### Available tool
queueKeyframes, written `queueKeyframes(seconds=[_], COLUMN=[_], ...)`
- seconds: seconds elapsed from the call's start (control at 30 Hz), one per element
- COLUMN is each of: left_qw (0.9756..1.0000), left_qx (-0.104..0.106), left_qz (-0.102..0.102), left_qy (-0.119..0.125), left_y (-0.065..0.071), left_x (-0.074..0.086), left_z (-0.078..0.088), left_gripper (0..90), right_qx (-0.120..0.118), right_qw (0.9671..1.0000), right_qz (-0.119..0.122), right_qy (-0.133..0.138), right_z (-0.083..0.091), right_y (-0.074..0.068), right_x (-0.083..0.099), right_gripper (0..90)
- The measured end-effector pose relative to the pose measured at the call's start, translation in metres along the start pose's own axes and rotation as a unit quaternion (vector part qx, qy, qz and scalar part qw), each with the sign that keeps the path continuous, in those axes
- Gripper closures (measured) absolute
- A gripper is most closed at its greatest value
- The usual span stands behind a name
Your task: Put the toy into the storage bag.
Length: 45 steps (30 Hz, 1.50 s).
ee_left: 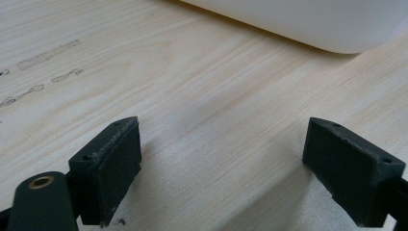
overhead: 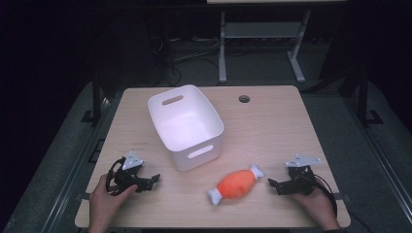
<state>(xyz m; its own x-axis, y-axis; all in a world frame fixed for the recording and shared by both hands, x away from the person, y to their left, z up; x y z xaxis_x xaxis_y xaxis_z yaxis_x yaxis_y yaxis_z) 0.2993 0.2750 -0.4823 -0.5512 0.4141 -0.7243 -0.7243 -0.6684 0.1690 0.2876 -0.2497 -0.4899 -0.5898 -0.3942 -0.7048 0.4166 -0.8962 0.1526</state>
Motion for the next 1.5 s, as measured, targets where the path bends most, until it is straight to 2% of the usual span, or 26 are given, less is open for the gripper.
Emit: queueKeyframes(seconds=[0.2, 0.3, 0.37, 0.43, 0.6, 0.73, 0.77, 0.8, 0.83, 1.0, 1.13, 1.5], left_qw=[1.0000, 1.0000, 1.0000, 1.0000, 1.0000, 1.0000, 1.0000, 1.0000, 1.0000, 1.0000, 1.0000, 1.0000], left_qx=[0.000, 0.000, 0.000, 0.000, 0.000, 0.000, 0.000, 0.000, 0.000, 0.000, 0.000, 0.000], left_qz=[0.000, 0.000, 0.000, 0.000, 0.000, 0.000, 0.000, 0.000, 0.000, 0.000, 0.000, 0.000], left_qy=[0.000, 0.000, 0.000, 0.000, 0.000, 0.000, 0.000, 0.000, 0.000, 0.000, 0.000, 0.000], left_y=[0.000, 0.000, 0.000, 0.000, 0.000, 0.000, 0.000, 0.000, 0.000, 0.000, 0.000, 0.000], left_x=[0.000, 0.000, 0.000, 0.000, 0.000, 0.000, 0.000, 0.000, 0.000, 0.000, 0.000, 0.000], left_z=[0.000, 0.000, 0.000, 0.000, 0.000, 0.000, 0.000, 0.000, 0.000, 0.000, 0.000, 0.000], left_gripper=[12.7, 12.8, 12.7, 12.8, 12.8, 12.8, 12.8, 12.8, 12.8, 12.8, 12.8, 12.8], right_qx=[-0.003, -0.002, -0.004, -0.004, -0.010, -0.024, -0.024, -0.025, -0.032, -0.055, -0.071, -0.114], right_qw=[1.0000, 1.0000, 0.9999, 0.9998, 0.9999, 0.9997, 0.9997, 0.9997, 0.9994, 0.9984, 0.9973, 0.9920], right_qz=[0.004, 0.006, 0.007, 0.006, 0.001, 0.002, 0.002, 0.003, 0.002, 0.002, 0.014, 0.048], right_qy=[0.001, -0.007, -0.012, -0.017, -0.009, 0.002, 0.002, 0.003, 0.007, 0.015, 0.016, 0.025], right_z=[0.000, 0.003, 0.005, 0.008, 0.017, 0.024, 0.024, 0.025, 0.030, 0.040, 0.045, 0.053], right_y=[0.001, 0.002, 0.002, 0.002, 0.004, 0.010, 0.010, 0.012, 0.014, 0.015, 0.013, -0.001], right_x=[0.000, -0.001, -0.002, -0.004, -0.007, -0.010, -0.010, -0.011, -0.013, -0.017, -0.020, -0.031], right_gripper=[3.8, 8.2, 15.3, 15.4, 26.7, 45.8, 45.8, 49.7, 58.9, 78.2, 89.7, 89.9])
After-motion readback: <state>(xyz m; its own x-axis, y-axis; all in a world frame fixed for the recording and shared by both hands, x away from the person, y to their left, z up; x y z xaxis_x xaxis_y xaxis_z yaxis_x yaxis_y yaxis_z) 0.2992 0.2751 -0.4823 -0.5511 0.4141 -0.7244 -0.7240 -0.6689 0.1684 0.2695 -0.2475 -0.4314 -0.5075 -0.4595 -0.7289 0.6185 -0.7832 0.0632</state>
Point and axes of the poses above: each handheld gripper's, and its own axes: z roughly backward along the jaws, x roughly out of its underside, y roughly to its right, the point moved 1 cm from there along -z, roughly forward along the jaws, and after that the axes turned 15 degrees about x, right-handed, at the moved point
